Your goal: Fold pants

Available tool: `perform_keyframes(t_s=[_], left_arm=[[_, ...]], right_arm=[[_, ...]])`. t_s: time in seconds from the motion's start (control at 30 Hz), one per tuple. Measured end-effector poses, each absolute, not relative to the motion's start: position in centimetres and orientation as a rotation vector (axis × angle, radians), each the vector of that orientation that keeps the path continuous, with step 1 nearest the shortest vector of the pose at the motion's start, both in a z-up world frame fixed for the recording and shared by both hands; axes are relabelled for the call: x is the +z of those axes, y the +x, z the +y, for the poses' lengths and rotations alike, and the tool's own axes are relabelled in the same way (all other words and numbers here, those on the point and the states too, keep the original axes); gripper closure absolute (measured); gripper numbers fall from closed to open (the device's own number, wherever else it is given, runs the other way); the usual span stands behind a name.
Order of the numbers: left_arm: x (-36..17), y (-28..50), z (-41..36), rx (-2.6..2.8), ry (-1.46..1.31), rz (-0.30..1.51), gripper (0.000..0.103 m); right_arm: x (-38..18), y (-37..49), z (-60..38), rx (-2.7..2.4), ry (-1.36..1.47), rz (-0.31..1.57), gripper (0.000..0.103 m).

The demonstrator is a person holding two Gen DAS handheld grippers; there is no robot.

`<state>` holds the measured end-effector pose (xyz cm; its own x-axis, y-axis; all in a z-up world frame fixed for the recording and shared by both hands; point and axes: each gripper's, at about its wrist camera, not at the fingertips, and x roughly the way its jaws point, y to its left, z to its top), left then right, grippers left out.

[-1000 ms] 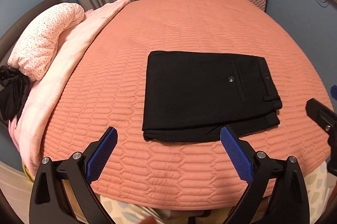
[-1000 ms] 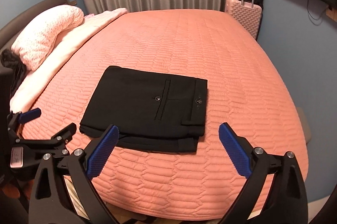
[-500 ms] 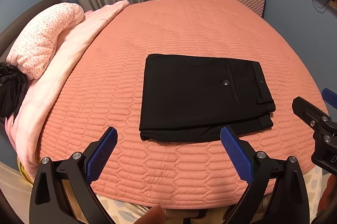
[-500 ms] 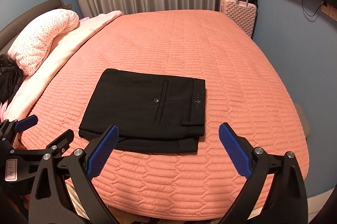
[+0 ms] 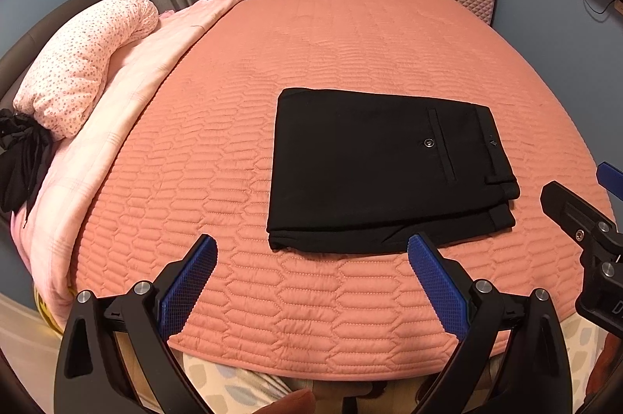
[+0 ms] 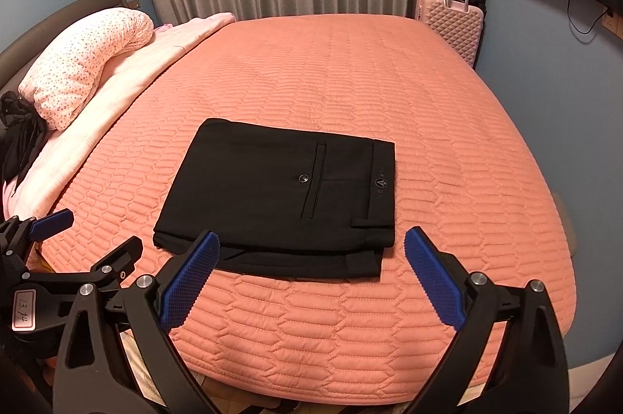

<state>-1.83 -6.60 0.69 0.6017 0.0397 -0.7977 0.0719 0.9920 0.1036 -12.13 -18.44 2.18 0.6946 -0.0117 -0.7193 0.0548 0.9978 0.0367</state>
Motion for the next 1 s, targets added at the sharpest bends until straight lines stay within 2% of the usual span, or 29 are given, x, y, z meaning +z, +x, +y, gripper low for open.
perform_keyframes(t_s=[1.0], left_arm=[[0.8,-2.2,-6.8,-0.026,0.129,0.942,0.005]], right_arm=[[2.1,-12.6,-18.7,-0.056,0.079,0.779,0.008]])
